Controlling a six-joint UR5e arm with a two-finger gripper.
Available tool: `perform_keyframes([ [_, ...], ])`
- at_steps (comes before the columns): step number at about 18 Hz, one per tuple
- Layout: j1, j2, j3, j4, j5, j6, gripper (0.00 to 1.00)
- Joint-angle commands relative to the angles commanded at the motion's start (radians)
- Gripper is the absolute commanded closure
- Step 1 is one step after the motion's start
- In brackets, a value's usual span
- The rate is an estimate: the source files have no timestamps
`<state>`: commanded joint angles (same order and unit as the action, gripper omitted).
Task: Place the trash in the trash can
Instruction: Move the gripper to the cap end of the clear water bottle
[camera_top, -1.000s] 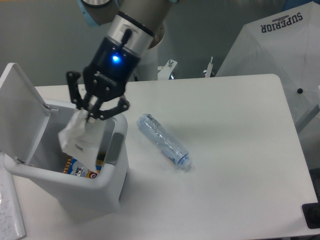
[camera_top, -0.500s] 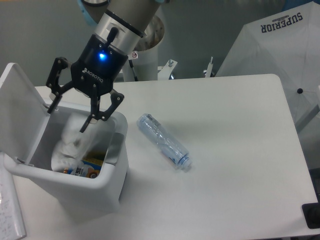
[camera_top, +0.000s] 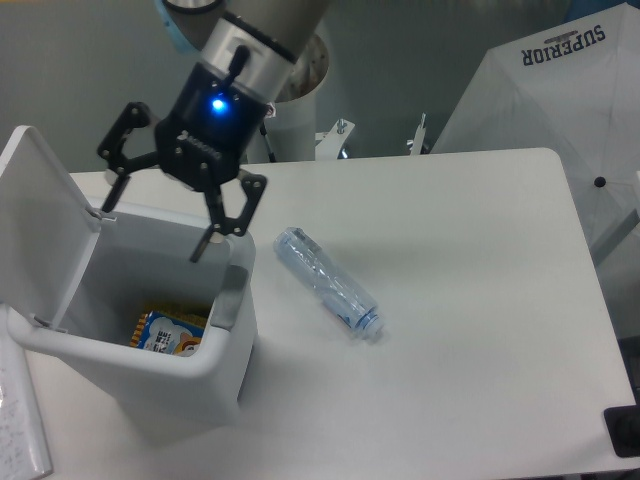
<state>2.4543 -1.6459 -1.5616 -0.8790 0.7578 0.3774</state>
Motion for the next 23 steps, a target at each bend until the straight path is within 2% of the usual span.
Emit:
perform_keyframes([
  [3, 0.034, -0.018, 0.024, -0.002, 0.005, -0.002, 0.00],
  [5, 0.064, -0.060, 0.076, -0.005, 0.009, -0.021, 0.00],
  [7, 0.104, -0.094, 0.100, -0.009, 0.015, -0.060, 0.00],
  [10, 0.114, -0.123, 0.123, -0.032, 0.035, -0.072, 0.00],
  [12, 0.118, -0.133, 0.136, -0.073, 0.098, -0.084, 0.00],
  [16, 0.127, -0.164, 0.167, -0.182, 0.227, -0.208, 0.00],
  [19, 0.152, -0.184, 0.181, -0.290, 0.244, -0.252, 0.00],
  [23, 0.184, -0.218, 0.183, -0.400, 0.291, -0.340, 0.00],
])
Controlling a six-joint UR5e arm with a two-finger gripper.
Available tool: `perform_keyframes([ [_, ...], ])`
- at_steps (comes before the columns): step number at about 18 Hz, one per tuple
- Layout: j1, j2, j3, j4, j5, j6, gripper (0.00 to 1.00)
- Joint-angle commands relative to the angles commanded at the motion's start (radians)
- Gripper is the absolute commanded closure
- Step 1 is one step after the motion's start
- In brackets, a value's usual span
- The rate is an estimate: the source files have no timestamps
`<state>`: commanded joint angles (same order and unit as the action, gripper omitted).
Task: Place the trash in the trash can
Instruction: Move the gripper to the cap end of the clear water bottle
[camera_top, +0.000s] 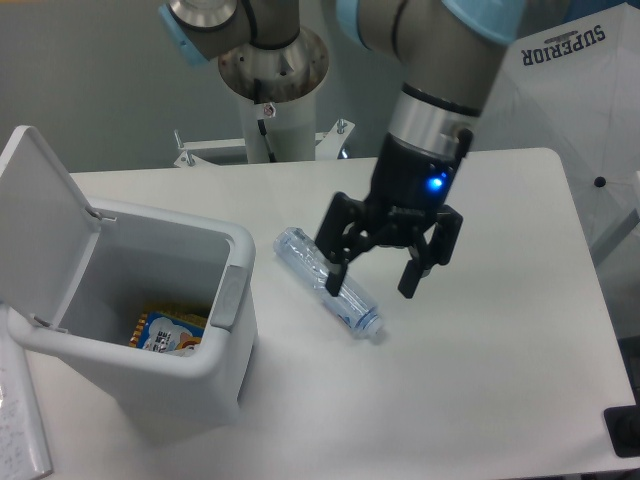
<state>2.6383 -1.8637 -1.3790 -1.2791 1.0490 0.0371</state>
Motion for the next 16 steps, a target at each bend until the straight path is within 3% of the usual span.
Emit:
perform_keyframes([
  [4, 0.008, -0.038, -0.011, -0.049, 0.089, -0.048, 0.00],
  [9, -0.007, -0.158, 0.005, -0.046, 0.259, -0.251, 0.00],
  [16, -0.043, -0.224, -0.024, -0.022, 0.301, -0.310, 0.00],
])
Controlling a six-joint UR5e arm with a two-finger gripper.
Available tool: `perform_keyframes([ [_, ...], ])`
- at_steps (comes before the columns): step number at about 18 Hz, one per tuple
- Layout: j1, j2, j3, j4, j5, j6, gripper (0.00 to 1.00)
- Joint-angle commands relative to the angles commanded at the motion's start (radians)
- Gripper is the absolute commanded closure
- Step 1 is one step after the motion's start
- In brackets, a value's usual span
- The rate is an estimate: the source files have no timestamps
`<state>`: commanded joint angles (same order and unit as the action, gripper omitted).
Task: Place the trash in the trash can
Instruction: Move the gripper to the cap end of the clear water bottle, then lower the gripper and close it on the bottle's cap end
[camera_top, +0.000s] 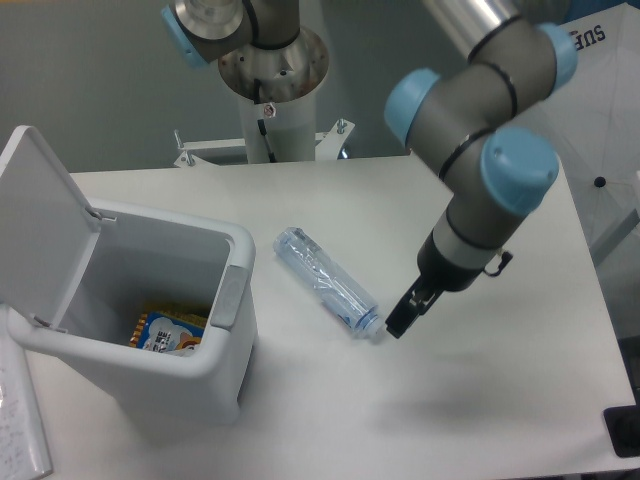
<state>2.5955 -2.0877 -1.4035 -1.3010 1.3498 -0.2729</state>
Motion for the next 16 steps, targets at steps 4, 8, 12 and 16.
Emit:
perform_keyframes([
  [4, -0.009, -0.029, -0.015, 0.029, 0.052, -0.015, 0.00],
  [8, -0.044, -0.063, -0.020, 0.086, 0.113, -0.015, 0.00],
  [12, -0.052, -0.081, -0.063, 0.164, 0.146, -0.015, 0.03],
  [16, -0.069, -0.074, -0.110, 0.209, 0.193, -0.008, 0.03],
])
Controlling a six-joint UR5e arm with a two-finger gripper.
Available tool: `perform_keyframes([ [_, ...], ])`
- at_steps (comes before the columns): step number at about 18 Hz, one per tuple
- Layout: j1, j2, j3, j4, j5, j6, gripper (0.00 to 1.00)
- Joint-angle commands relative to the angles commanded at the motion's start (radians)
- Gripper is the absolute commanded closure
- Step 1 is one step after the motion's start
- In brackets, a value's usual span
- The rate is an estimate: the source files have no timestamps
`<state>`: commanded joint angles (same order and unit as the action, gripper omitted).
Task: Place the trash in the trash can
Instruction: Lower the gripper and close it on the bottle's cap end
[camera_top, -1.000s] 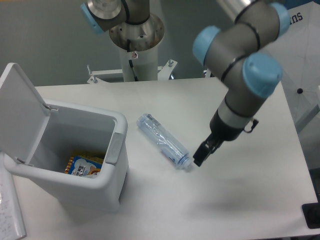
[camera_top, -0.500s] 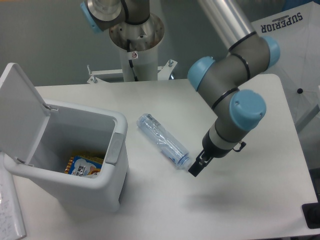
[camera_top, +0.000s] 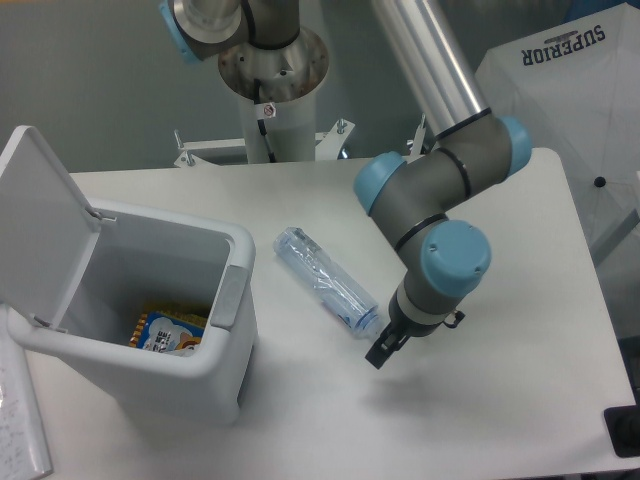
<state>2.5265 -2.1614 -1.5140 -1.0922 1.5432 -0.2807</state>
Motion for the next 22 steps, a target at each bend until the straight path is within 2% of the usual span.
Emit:
perform_keyframes([
  [5, -0.002, -0.002, -0.015, 0.011, 0.005, 0.002, 0.08],
  [11, -0.008, 0.000, -0.029, 0.018, 0.006, 0.002, 0.29],
  [13, -0.009, -0.002, -0.038, 0.020, 0.011, 0.002, 0.33],
  [22, -0.011, 0.002, -0.054, 0.020, 0.015, 0.008, 0.36],
])
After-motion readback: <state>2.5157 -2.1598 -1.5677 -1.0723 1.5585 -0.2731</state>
